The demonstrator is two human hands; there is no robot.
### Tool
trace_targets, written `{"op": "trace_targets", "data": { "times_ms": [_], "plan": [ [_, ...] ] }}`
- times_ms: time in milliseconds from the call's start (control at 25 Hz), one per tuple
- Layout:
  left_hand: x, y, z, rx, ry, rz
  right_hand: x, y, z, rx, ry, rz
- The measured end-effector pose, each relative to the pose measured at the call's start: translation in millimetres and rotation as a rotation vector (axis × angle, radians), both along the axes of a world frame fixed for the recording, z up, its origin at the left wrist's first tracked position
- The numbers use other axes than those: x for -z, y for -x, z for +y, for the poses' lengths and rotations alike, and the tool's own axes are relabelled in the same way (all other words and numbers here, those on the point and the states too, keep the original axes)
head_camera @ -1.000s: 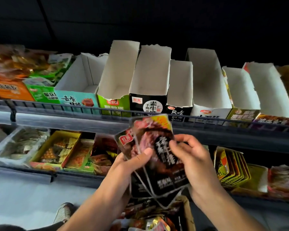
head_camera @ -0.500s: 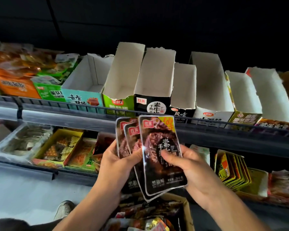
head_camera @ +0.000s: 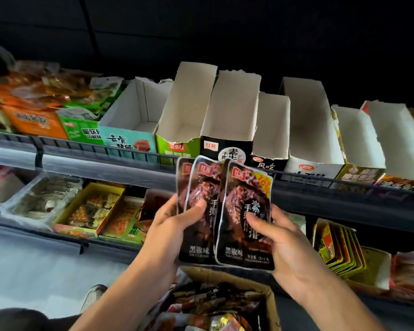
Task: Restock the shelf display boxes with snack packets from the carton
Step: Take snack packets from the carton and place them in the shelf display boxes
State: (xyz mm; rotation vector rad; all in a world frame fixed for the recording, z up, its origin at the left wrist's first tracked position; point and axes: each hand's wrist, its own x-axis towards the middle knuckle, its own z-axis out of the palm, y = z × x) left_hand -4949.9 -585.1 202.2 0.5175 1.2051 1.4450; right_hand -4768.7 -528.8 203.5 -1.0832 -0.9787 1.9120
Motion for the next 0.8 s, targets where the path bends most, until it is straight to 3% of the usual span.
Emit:
{"op": "trace_targets", "data": {
  "times_ms": [80, 280, 440, 560, 680, 800],
  "plan": [
    [-2.8, -4.9, -3.1, 0.118, -0.013, -0.082, -1.9, 1.0, -3.7, -0.026, -0.077, -0.011],
    [-0.5, -20.1, -2.4, 0.167, -0.248, 0.415, -4.8, 13.8, -15.3, -0.094, -0.195, 0.073],
    [-20.6, -14.4, 5.1, 0.168, -0.417, 0.524, -38.1, 11.2, -1.3, -0.175, -0.142, 0.203],
    [-51.1, -7.8, 22.4, 0.125, -0.498, 0.487, -84.3, 5.6, 24.9, -0.365, -0.319, 0.062],
    [-96.3, 10.1, 67.6, 0.140, -0.526, 0.517, -138.6, 19.5, 68.0, -0.324, -0.670, -0.250],
    [-132.5, 28.8, 132.4, 0.012, -0.566, 0.825, -170.1, 48.6, 122.8, -0.139, -0.902, -0.282]
  ]
}}
